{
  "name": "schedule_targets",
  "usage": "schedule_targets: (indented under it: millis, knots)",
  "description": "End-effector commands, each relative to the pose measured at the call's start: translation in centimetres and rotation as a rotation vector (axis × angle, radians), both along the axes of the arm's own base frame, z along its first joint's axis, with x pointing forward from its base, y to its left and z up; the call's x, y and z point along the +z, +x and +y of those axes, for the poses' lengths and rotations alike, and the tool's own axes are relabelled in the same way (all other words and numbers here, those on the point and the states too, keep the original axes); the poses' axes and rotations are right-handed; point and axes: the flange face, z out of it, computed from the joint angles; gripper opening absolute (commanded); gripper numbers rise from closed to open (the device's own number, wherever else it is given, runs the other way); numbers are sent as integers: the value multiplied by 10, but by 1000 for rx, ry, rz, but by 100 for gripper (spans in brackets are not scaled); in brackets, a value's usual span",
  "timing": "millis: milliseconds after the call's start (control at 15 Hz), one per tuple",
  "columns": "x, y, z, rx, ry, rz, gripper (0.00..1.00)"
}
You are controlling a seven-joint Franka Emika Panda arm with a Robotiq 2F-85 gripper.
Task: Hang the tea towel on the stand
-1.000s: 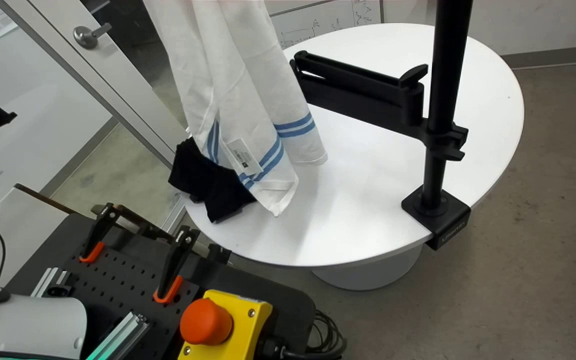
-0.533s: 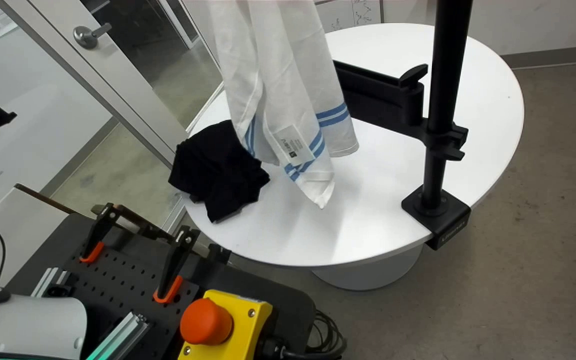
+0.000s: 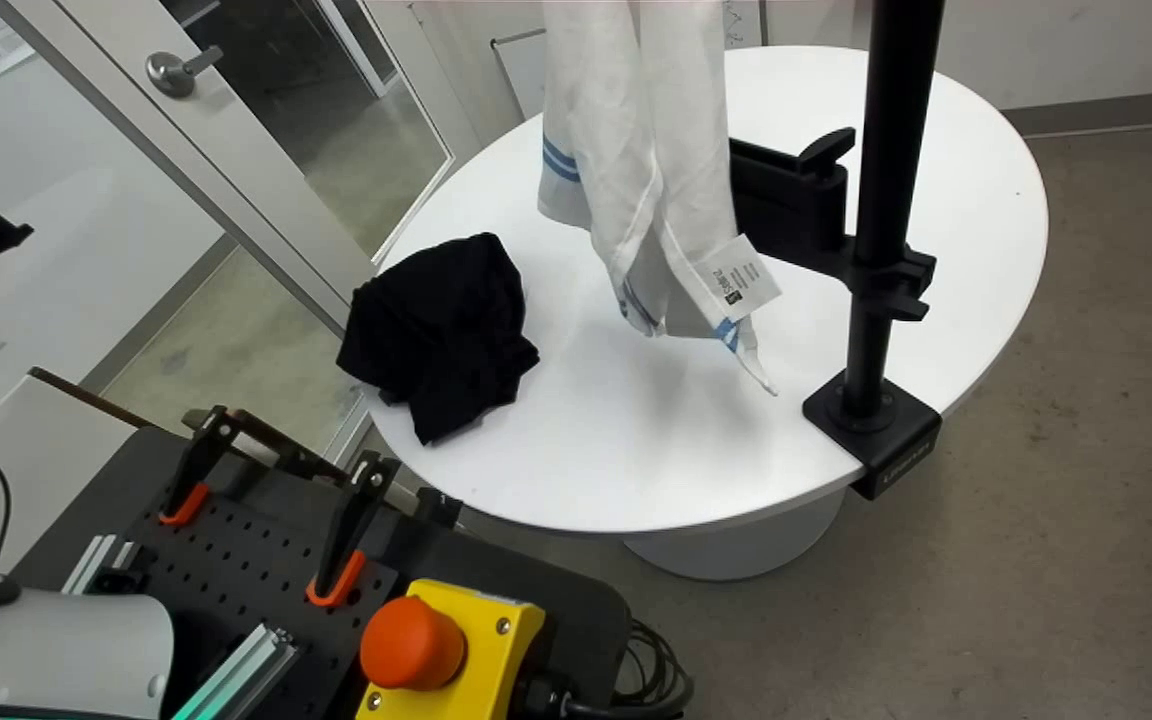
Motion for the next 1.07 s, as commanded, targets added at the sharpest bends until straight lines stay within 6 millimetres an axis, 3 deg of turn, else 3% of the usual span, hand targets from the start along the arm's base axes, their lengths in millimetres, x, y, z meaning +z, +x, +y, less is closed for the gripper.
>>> schedule_targets:
  millis: [0,467,1000]
  knots:
    - [-9,31,-17,-73,-28,59,1]
    - [-18,68,-36,-170,-63,90,1]
    - [-33,92,-61,-295,-112,121,1]
